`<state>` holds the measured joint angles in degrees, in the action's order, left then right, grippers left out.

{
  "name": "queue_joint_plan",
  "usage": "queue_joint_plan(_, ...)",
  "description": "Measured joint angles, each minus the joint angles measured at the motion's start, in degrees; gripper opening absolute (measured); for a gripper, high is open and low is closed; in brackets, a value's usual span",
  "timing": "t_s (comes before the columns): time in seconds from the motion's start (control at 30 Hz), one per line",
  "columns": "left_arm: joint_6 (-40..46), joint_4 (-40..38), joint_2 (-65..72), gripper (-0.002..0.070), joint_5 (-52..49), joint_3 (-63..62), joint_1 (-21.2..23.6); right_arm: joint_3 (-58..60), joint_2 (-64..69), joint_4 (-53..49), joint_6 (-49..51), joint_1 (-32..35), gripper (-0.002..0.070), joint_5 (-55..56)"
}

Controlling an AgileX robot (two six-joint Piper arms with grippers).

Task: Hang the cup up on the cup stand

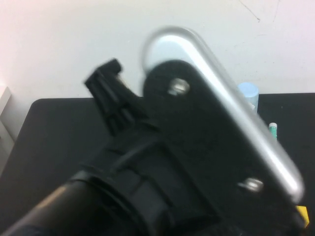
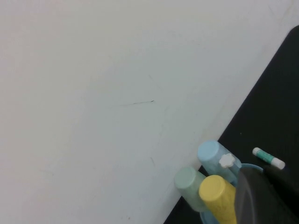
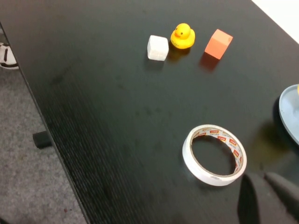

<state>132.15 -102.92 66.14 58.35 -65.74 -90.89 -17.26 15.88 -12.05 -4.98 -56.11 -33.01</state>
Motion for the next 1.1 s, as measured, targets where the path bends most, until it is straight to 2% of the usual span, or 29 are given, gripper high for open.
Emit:
queue_joint_plan(0.1,-0.24,0.00,-1.04,-0.0001,1.65,0.00,0.32,0.00,-0.05,0.09,0.00,0.00,-0.0001,0.00)
queue_joint_plan(0.2,-3.58,0.00,-1.32,-0.0001,1.73,0.00,3.87,0.00,-0.05,0.09,0.00,0.00,-0.0001,0.00)
queue_joint_plan(0.37,-17.04,0.00,-1.75,-0.0001,-0.41,0.42,14.85,0.00,-0.05,0.09,0.00,0.00,-0.0001,0.00)
queue_joint_plan(0.47,-23.02,0.00,-4.00,-0.0001,-5.85,2.39,21.01,0.00,-0.05,0.09,0.00,0.00,-0.0001,0.00)
queue_joint_plan(0.7,-27.99,0.48,-14.78,-0.0001,-24.67,12.94,34.63,0.00,-0.05,0.09,0.00,0.00,-0.0001,0.00)
queue_joint_plan(0.93,-32.08,1.21,-30.25,-0.0001,-42.61,29.70,53.17,0.00,-0.05,0.09,0.00,0.00,-0.0001,0.00)
queue_joint_plan(1.1,-35.58,2.18,-42.65,-0.0001,-47.48,40.32,65.47,0.00,-0.05,0.09,0.00,0.00,-0.0001,-0.33)
